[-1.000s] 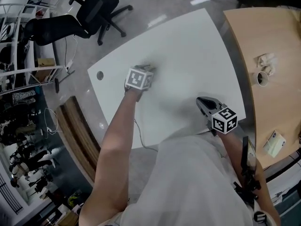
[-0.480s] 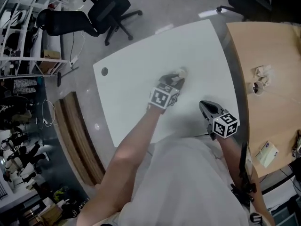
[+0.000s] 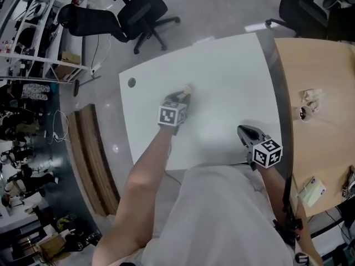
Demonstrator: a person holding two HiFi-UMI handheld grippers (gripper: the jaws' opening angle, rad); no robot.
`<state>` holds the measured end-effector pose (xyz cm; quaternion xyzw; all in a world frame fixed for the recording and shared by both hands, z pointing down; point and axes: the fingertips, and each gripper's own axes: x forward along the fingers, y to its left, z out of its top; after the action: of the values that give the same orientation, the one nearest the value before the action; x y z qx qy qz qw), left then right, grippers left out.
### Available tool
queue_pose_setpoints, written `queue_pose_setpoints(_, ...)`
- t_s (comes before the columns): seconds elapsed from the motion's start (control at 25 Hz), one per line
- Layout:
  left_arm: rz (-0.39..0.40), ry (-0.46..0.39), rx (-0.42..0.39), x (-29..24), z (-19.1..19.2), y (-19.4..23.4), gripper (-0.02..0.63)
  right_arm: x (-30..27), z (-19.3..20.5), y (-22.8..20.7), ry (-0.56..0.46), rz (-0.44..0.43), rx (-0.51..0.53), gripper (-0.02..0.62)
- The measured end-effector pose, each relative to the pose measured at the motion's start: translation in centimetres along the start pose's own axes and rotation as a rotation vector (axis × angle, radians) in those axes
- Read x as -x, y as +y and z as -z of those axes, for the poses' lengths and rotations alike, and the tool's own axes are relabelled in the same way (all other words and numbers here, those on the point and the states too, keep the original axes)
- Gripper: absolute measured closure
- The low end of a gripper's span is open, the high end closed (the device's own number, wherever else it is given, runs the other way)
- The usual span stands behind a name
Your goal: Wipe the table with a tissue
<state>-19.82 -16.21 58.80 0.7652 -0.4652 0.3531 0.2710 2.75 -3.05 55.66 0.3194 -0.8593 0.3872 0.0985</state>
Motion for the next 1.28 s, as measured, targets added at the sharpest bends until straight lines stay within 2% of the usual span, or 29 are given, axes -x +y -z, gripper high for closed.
queue_pose_setpoints(0.2, -0.117, 0.022, 0.084, -1.6, -1.3, 10.2, 0.505, 1.1, 0.7, -1.1, -0.009, 0.069, -0.043, 0.578)
queue_pose_setpoints(0.32, -0.148, 0.069, 0.099, -3.5, -2.0, 13.4, 0.505, 2.0, 1.3, -1.8, -0.012, 0.116, -0.075, 0.578)
queue_pose_setpoints(0.48, -0.136, 0.131, 0.023, -5.7, -2.5, 14.2, 0.505, 2.1, 1.6, -2.2, -0.018, 0.152, -0.1, 0.578)
queue_pose_setpoints(0.64, -0.112, 0.185, -0.065, -6.3, -2.4, 13.6, 0.505, 1.7, 1.5, -1.6, -0.016, 0.14, -0.083, 0.578)
queue_pose_setpoints(0.8, -0.064, 0.206, -0.143, -7.1, -3.3, 11.5, 0.505, 1.3, 1.5, -1.2, 0.0, 0.115, -0.055, 0.578)
queue_pose_setpoints(0.96, -0.019, 0.182, -0.237, -7.9, -4.9, 6.5, 0.505, 1.7, 1.4, -1.4, -0.004, 0.111, -0.047, 0.578)
queue_pose_setpoints(1.16, 0.211, 0.202, -0.301, -7.7, -3.2, -3.3, 0.505, 2.6, 1.2, -1.4, -0.02, 0.108, -0.035, 0.578)
queue_pose_setpoints(1.28, 0.264, 0.099, -0.296, -6.1, -3.1, -8.8, 0.505, 3.0, 0.9, -1.5, -0.029, 0.1, -0.025, 0.578)
